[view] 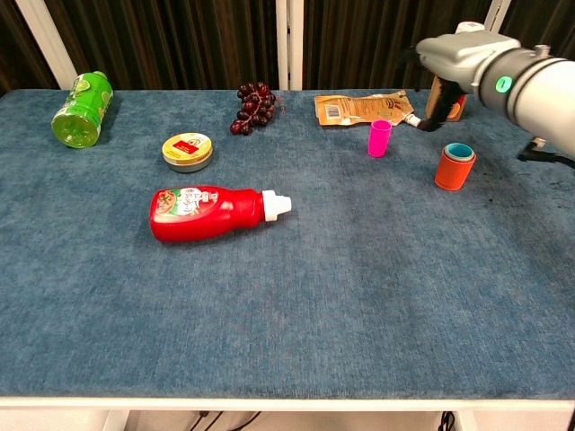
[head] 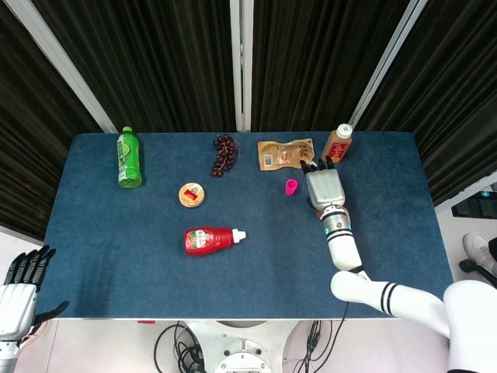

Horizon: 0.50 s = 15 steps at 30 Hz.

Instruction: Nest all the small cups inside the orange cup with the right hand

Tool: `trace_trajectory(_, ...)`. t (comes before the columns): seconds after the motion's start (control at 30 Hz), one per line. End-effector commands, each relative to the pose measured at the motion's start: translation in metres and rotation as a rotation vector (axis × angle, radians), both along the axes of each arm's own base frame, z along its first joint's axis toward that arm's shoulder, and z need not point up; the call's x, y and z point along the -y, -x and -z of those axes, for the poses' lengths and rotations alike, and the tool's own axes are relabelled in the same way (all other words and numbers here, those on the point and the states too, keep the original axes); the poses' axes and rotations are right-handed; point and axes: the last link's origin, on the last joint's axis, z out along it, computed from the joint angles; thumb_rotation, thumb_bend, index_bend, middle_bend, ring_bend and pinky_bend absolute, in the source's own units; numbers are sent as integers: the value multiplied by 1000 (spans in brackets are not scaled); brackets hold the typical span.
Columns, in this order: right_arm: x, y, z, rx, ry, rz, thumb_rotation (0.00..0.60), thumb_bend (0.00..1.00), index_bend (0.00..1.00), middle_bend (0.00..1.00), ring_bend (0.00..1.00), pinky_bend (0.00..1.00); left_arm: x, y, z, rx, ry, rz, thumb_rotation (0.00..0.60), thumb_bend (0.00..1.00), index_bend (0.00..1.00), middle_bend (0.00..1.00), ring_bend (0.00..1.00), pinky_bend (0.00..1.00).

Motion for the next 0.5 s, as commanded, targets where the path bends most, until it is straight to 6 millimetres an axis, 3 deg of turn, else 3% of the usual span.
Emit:
trace_trajectory(0.03,10,-15,13,1,-15,11,600,213,162,274,124,68,0,1,0,0,4,-4,600,101,10,0,0,0)
trace_trajectory(0.23,16,-25,35,-32,-37,26,600,219,214,295,132,70,1,3,-1,3,3,-9,600,101,10,0,0,0)
trace_trajectory(0.5,19,-17,57,-54,-57,63,600,222,257,313,136,77,2,9,-4,4,2,-24,600,101,10,0,0,0)
